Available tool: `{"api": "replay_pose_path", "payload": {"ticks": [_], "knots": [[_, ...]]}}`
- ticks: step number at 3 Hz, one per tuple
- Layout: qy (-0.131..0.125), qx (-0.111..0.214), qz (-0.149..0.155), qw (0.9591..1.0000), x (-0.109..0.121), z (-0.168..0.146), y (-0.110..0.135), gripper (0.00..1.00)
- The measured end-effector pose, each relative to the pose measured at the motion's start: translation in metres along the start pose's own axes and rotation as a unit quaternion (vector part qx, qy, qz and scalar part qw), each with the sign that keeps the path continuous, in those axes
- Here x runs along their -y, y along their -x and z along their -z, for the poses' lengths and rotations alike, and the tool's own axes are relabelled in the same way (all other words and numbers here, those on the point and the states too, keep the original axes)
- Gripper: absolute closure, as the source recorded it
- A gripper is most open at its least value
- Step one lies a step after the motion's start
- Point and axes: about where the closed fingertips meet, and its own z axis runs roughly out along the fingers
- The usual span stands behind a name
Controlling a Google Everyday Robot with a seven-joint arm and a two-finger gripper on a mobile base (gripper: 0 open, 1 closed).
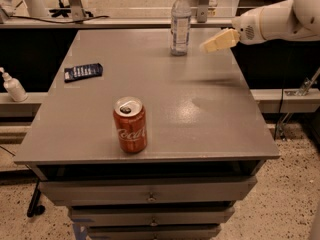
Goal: Move blue plastic bottle near coke can
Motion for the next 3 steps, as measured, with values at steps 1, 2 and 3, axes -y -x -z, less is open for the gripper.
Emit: {"api": "replay_pose_path", "payload": {"ticks": [1, 2, 3], "knots": [[0.019, 0.022, -0.033, 0.9990, 0.004, -0.034, 0.010, 0.00], [0.019, 0.022, -0.033, 0.9990, 0.004, -0.034, 0.010, 0.00], [0.020, 0.040, -0.043, 0.9981, 0.004, -0.049, 0.010, 0.00]]}}
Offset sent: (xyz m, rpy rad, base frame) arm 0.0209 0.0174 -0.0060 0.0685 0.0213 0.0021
